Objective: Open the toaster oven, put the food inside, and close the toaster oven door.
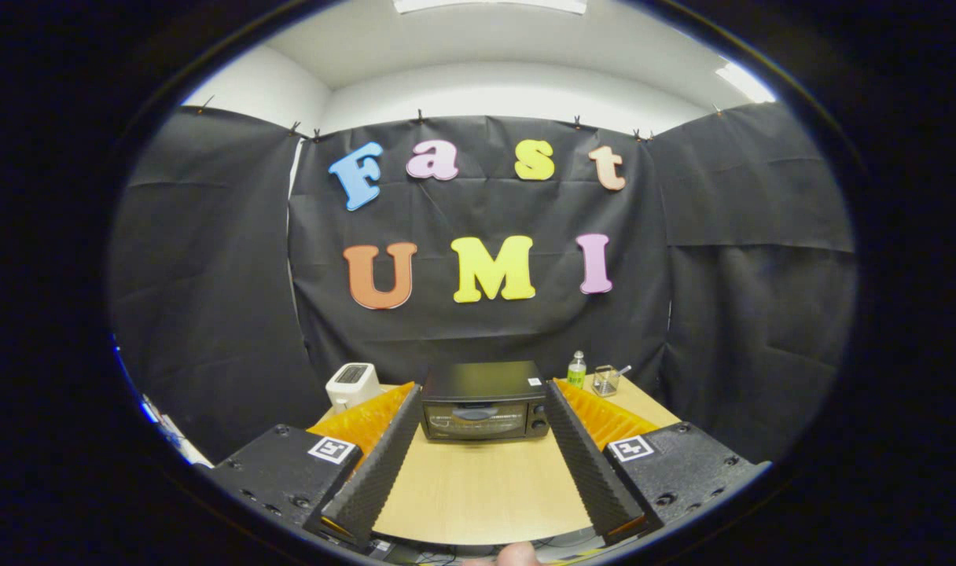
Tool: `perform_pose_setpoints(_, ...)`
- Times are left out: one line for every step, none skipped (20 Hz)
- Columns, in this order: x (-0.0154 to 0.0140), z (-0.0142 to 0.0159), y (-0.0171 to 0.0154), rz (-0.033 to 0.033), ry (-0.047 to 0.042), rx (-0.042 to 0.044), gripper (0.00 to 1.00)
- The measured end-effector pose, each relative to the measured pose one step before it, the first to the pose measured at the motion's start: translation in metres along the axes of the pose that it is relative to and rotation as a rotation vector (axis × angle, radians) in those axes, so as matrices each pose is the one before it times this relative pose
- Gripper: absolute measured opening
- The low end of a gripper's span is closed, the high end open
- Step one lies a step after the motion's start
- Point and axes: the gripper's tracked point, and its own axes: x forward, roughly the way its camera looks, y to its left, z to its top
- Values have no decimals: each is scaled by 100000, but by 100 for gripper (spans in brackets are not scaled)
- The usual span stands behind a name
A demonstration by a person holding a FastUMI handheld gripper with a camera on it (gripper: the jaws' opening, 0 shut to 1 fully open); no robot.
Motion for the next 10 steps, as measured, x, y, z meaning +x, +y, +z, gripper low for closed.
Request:
perform_pose_setpoints(33, -177, -106, -134, 785, -286, 100)
perform_pose_setpoints(36, -249, -65, 188, 802, 183, 100)
perform_pose_setpoints(14, -94, -51, -174, 410, 80, 100)
perform_pose_setpoints(53, 6, -168, -194, 563, -96, 100)
perform_pose_setpoints(30, -127, -37, 49, 586, -157, 100)
perform_pose_setpoints(58, 7, 110, 324, 145, -72, 100)
perform_pose_setpoints(-18, 161, 78, 276, -558, -433, 100)
perform_pose_setpoints(-25, 151, -7, 200, -487, -538, 100)
perform_pose_setpoints(-108, 21, 3, 273, -119, -331, 100)
perform_pose_setpoints(1, -120, 31, 323, 228, 108, 100)
